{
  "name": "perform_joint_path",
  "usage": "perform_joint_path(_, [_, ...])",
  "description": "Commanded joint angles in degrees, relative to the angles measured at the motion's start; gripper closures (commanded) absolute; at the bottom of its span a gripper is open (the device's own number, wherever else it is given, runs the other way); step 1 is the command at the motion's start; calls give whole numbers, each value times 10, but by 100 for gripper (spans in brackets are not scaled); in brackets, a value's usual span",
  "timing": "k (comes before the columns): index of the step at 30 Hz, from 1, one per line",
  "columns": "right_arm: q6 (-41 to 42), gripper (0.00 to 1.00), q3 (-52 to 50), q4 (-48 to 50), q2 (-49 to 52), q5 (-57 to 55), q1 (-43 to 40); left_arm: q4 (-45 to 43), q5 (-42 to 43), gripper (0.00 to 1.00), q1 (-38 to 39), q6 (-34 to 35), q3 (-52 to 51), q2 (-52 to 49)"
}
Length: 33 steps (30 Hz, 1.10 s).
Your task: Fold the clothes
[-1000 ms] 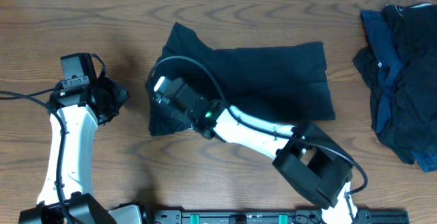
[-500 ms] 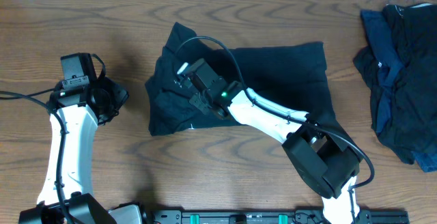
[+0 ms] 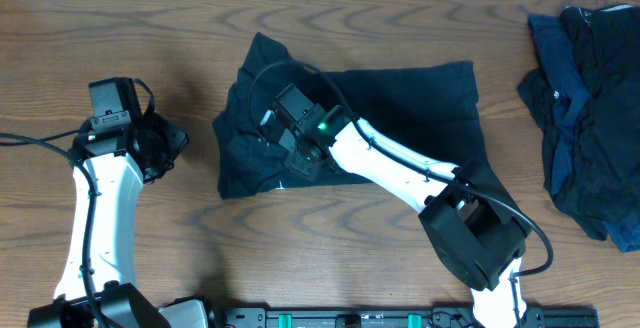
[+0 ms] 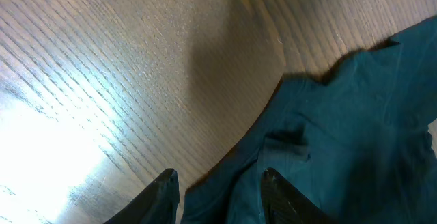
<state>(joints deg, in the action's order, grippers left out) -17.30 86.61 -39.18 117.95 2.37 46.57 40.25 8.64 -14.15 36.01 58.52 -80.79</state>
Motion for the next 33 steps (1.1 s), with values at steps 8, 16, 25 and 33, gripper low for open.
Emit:
perform_joint_path(8, [-87,64,8,-26,6,-47,23,2,-3,59,-2,-3,-2,-1])
perform_joint_path(16, [-90,73,8,-25,22,-67,20,2,-3,59,-2,-3,-2,-1])
perform_joint_path(25, [-102,67,8,-1,41,-114,21,2,-3,59,-2,-3,-2,-1])
perform_joint_path(33, [-102,64,7,30,41,-116,3,2,-3,59,-2,-3,-2,-1])
